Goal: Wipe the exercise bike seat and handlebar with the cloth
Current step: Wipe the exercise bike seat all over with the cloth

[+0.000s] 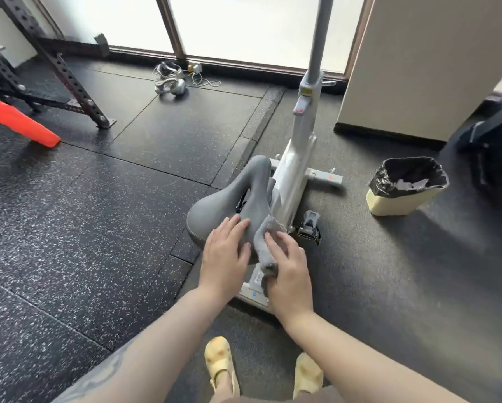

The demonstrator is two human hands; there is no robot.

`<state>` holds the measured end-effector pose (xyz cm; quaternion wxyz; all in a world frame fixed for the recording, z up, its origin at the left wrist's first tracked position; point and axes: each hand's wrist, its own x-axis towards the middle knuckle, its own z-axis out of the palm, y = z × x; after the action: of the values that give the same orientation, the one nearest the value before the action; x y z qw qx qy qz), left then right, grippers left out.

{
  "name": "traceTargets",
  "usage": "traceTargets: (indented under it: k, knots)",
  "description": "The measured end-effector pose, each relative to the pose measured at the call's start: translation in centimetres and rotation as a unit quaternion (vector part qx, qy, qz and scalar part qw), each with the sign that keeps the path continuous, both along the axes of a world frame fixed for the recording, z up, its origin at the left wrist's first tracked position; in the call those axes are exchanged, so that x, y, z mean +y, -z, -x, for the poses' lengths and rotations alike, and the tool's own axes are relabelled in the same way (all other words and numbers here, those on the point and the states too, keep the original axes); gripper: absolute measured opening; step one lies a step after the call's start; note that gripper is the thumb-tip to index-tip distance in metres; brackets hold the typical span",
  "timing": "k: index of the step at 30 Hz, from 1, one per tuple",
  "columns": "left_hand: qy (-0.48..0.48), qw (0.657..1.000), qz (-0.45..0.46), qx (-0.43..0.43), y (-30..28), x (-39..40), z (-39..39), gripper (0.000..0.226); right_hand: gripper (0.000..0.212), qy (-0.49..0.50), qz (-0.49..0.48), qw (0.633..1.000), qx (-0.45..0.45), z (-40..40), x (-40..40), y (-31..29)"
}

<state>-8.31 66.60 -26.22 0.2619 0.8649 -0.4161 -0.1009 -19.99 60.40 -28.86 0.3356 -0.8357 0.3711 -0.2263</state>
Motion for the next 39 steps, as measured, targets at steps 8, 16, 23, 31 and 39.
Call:
traceTargets:
  k: [8, 16, 23, 31, 39]
  knots:
    - [0.130, 0.991, 0.008, 0.012, 0.4, -1.3, -2.8, 0.052, 0.056, 0.124, -0.076, 0.989, -0.035, -0.9, 2.1, -0.4]
    - [0.186, 0.982, 0.006, -0.039, 1.3, -0.7, -4.5, 0.056, 0.034, 0.203, -0.116, 0.972, -0.009, -4.2, -1.2, -1.1]
    - [0.152, 0.984, -0.043, -0.081, 1.2, -1.0, -4.3, 0.061, 0.033, 0.092, -0.127, 0.983, 0.099, -3.7, -5.1, -2.6]
    - [0.055, 0.993, -0.088, -0.060, 1.5, -0.4, -2.5, 0.064, 0.028, 0.078, -0.125, 0.988, 0.038, -2.4, -3.9, -1.9]
    - [0.060, 0.992, -0.094, -0.057, 2.1, -0.5, -3.0, 0.066, 0.034, 0.093, -0.099, 0.991, -0.008, -3.0, -4.1, -0.6]
